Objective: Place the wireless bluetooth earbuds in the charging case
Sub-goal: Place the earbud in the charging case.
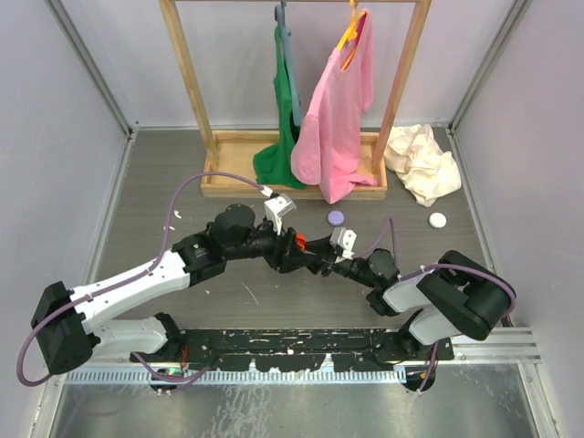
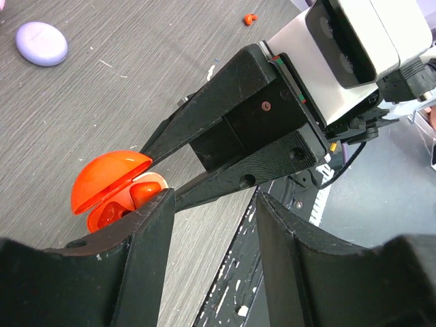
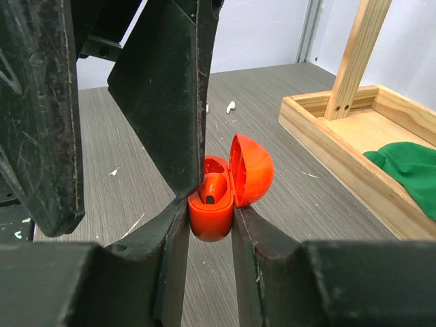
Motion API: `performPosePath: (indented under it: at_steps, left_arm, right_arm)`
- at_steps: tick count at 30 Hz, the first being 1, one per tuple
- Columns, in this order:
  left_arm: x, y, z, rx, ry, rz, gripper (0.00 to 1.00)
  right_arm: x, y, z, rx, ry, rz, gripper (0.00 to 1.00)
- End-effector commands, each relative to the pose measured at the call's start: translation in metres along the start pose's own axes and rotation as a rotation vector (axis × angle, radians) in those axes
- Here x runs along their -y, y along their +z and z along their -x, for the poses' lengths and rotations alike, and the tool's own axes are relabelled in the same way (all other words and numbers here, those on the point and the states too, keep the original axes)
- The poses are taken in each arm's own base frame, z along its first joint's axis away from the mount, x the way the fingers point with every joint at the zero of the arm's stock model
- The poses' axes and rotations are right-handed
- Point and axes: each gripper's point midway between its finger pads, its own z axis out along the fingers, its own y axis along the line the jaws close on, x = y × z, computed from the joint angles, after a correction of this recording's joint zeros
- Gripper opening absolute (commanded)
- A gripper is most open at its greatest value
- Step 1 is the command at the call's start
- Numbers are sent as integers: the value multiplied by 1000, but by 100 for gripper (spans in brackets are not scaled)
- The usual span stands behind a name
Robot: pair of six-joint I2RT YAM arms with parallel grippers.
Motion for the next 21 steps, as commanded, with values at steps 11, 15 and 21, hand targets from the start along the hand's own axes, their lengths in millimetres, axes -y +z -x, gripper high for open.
performPosePath:
  at_steps: [11,15,21]
  left_arm:
    - [3,-24,29,130,105,35,60]
    - [-1,-33,29,155,130,38,62]
    - [-11,-45,28,198,133,29,62]
  right_arm:
    - [-3,3,39,147,-41,14,14]
    - [-6,3,44,159,-33,31,15]
    - [-11,2,53,182,-17,69,15]
